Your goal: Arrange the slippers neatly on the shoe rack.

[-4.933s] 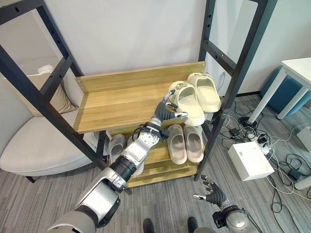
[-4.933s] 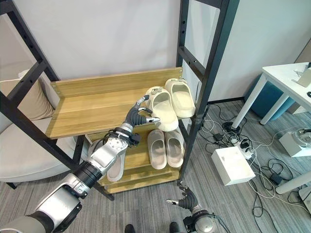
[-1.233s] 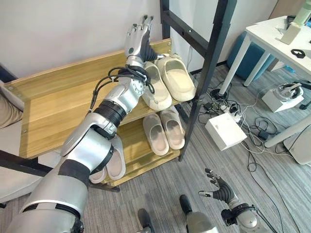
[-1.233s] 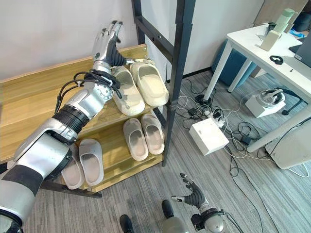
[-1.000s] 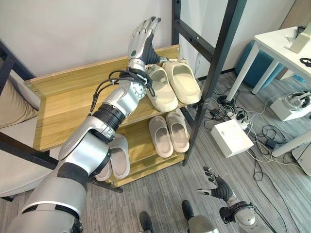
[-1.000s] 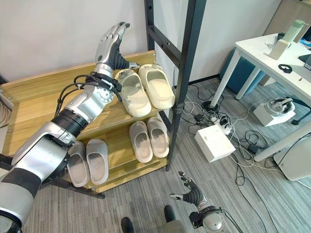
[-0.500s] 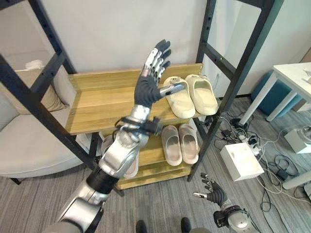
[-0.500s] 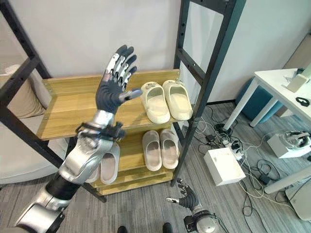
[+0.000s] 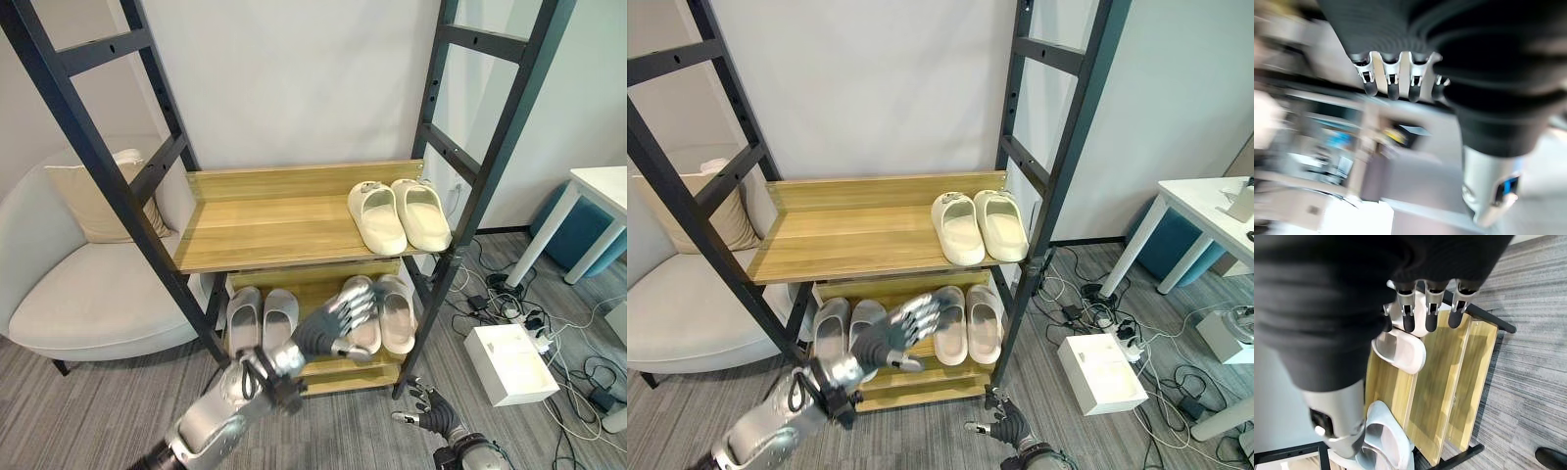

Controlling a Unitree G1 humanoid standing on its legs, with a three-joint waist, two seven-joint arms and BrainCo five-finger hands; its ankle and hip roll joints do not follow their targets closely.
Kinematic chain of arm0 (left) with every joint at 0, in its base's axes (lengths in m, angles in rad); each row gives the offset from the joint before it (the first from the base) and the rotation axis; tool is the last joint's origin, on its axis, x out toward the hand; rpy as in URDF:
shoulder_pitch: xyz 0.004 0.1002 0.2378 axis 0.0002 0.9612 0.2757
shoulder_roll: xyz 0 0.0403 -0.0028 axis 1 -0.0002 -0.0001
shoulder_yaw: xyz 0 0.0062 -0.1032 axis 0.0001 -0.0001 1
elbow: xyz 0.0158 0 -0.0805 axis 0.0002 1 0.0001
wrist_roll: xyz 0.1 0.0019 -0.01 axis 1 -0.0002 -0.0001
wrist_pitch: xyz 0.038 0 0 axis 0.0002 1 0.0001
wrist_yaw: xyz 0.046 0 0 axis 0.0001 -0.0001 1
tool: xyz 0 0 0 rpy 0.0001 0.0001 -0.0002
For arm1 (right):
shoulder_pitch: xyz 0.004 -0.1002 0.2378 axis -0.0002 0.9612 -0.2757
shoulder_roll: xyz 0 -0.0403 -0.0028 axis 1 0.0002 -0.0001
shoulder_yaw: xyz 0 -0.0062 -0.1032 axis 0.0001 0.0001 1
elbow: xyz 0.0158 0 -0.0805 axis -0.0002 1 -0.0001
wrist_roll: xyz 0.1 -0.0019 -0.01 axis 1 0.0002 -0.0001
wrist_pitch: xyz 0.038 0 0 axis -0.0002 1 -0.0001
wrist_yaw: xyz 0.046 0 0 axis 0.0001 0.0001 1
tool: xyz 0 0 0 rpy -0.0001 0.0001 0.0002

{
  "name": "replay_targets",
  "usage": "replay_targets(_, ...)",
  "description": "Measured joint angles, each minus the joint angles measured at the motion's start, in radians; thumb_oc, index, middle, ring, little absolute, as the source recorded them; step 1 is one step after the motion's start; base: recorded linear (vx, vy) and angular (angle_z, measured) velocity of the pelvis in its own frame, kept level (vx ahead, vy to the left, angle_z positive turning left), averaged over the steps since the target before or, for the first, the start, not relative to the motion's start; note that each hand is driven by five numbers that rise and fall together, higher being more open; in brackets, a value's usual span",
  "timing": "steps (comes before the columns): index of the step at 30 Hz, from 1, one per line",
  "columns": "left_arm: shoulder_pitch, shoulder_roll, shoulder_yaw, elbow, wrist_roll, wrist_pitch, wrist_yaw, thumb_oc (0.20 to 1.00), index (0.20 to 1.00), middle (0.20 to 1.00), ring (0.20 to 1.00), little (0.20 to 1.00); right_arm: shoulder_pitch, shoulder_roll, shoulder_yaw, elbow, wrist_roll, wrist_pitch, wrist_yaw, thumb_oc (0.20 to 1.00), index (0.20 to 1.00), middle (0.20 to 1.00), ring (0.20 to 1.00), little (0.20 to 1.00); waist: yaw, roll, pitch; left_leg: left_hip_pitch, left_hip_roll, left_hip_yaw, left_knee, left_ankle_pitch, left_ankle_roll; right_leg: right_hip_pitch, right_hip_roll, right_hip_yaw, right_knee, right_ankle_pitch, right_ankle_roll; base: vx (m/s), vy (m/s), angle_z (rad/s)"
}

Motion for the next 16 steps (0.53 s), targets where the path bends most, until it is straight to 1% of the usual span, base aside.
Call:
replay_targets(1,0.063,-0.038,0.048,0.072,0.030,-0.010,-0.002,1.000,1.000,1.000,1.000,1.000,-0.002,0.001,-0.012,-0.002,0.000,0.000,0.000,1.000,1.000,1.000,1.000,1.000,-0.003,0.001,0.000,0.003,0.000,0.004,0.000,0.000,0.000,0.000,-0.001,0.006,0.000,0.000,0.000,0.00,0.017,-0.08)
replay_targets(2,0.089,-0.069,0.080,0.156,0.051,0.005,0.008,1.000,1.000,1.000,1.000,1.000,-0.002,0.002,-0.029,-0.001,0.001,0.001,-0.001,1.000,1.000,1.000,1.000,1.000,-0.005,0.000,-0.001,0.006,0.000,0.008,0.000,-0.001,0.001,0.002,-0.001,0.015,0.000,0.000,0.000,0.00,0.022,-0.05)
replay_targets(3,0.114,-0.075,0.106,0.215,0.094,0.012,0.026,1.000,1.000,1.000,1.000,1.000,-0.008,0.000,-0.037,0.000,0.002,0.001,-0.002,1.000,1.000,1.000,1.000,1.000,0.005,-0.002,0.000,0.005,0.000,0.005,0.000,-0.001,0.001,0.003,-0.001,0.013,0.000,0.000,0.000,0.00,0.000,0.00)
replay_targets(4,0.142,-0.086,0.136,0.272,0.130,0.012,0.044,1.000,1.000,1.000,1.000,1.000,-0.012,0.001,-0.048,-0.001,0.002,0.000,-0.003,1.000,1.000,1.000,1.000,1.000,0.003,-0.004,0.000,0.006,0.000,0.005,0.000,-0.001,0.001,0.003,0.000,0.013,0.000,0.000,0.000,0.00,0.021,0.04)
replay_targets(7,0.160,-0.097,0.151,0.377,0.217,0.009,0.084,1.000,1.000,1.000,1.000,1.000,-0.009,-0.002,-0.070,0.000,0.002,0.000,-0.012,1.000,1.000,1.000,1.000,1.000,0.010,-0.010,0.000,0.009,-0.002,0.000,0.000,0.000,0.000,0.010,-0.001,0.007,0.000,0.000,0.000,-0.01,0.024,0.06)
replay_targets(8,0.162,-0.145,0.180,0.473,0.249,0.008,0.105,1.000,1.000,1.000,1.000,1.000,-0.008,-0.002,-0.071,0.000,0.002,0.000,-0.018,1.000,1.000,1.000,1.000,1.000,0.014,-0.011,-0.002,0.015,-0.003,-0.001,0.000,0.000,0.001,0.015,-0.002,0.007,0.000,0.000,0.000,0.00,0.000,0.00)
replay_targets(11,0.168,-0.171,0.198,0.515,0.275,0.004,0.141,1.000,1.000,1.000,1.000,1.000,-0.007,-0.001,-0.071,0.001,0.002,0.001,-0.023,1.000,1.000,1.000,1.000,1.000,0.018,-0.017,-0.007,0.015,-0.001,-0.005,0.000,0.000,0.000,0.018,-0.001,0.000,0.000,0.000,0.000,-0.01,0.005,0.03)
replay_targets(14,0.163,-0.232,0.268,0.615,0.282,-0.006,0.187,1.000,1.000,1.000,1.000,1.000,-0.007,-0.001,-0.073,0.009,0.002,0.001,-0.028,1.000,1.000,1.000,1.000,1.000,0.018,-0.019,-0.013,0.020,-0.001,-0.006,0.000,0.000,0.000,0.024,-0.001,-0.003,0.000,-0.001,-0.001,0.00,0.000,0.00)
replay_targets(16,0.164,-0.252,0.301,0.647,0.281,-0.007,0.206,1.000,1.000,1.000,1.000,1.000,-0.007,0.000,-0.073,0.011,0.002,0.001,-0.037,1.000,1.000,1.000,1.000,1.000,0.018,-0.021,-0.014,0.021,-0.001,-0.007,0.000,0.000,0.000,0.025,-0.001,-0.004,0.000,-0.001,-0.001,0.00,0.000,0.00)
